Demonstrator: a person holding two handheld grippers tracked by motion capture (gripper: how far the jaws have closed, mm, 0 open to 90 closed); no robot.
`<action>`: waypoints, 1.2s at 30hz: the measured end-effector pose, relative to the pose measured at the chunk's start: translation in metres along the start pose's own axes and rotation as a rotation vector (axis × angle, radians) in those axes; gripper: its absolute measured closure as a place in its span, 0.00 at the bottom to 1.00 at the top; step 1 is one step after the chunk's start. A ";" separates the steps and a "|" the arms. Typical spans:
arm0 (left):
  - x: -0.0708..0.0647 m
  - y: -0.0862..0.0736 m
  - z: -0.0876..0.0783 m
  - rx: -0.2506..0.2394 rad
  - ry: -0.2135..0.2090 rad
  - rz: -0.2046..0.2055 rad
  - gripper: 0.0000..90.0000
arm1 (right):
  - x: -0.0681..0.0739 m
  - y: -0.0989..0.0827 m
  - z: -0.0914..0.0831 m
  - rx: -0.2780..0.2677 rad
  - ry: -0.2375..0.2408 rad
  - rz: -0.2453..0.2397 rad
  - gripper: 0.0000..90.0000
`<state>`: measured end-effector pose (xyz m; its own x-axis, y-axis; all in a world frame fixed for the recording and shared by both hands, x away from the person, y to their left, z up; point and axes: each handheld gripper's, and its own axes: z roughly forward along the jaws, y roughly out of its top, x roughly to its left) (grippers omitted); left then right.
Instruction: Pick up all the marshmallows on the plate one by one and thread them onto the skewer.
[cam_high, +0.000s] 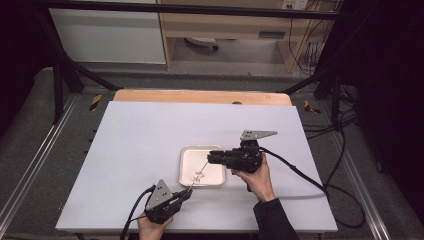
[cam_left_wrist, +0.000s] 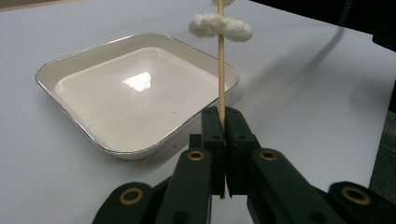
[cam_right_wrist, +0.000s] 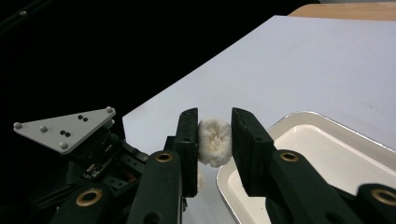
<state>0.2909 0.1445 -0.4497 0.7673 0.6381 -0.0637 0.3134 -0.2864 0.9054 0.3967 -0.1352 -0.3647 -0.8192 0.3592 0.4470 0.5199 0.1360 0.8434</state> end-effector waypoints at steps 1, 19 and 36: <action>0.000 0.000 0.000 0.006 0.003 0.001 0.98 | 0.000 -0.001 0.001 0.002 0.001 0.004 0.81; 0.000 -0.001 0.001 0.009 0.011 -0.003 0.98 | 0.002 -0.012 0.013 0.012 0.017 0.010 0.84; 0.000 0.000 0.000 -0.017 0.009 -0.015 0.98 | 0.002 -0.026 0.028 0.067 0.046 0.019 0.83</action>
<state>0.2908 0.1447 -0.4499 0.7572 0.6491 -0.0735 0.3152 -0.2646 0.9114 0.3885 -0.1127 -0.3943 -0.8187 0.3194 0.4772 0.5490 0.1915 0.8136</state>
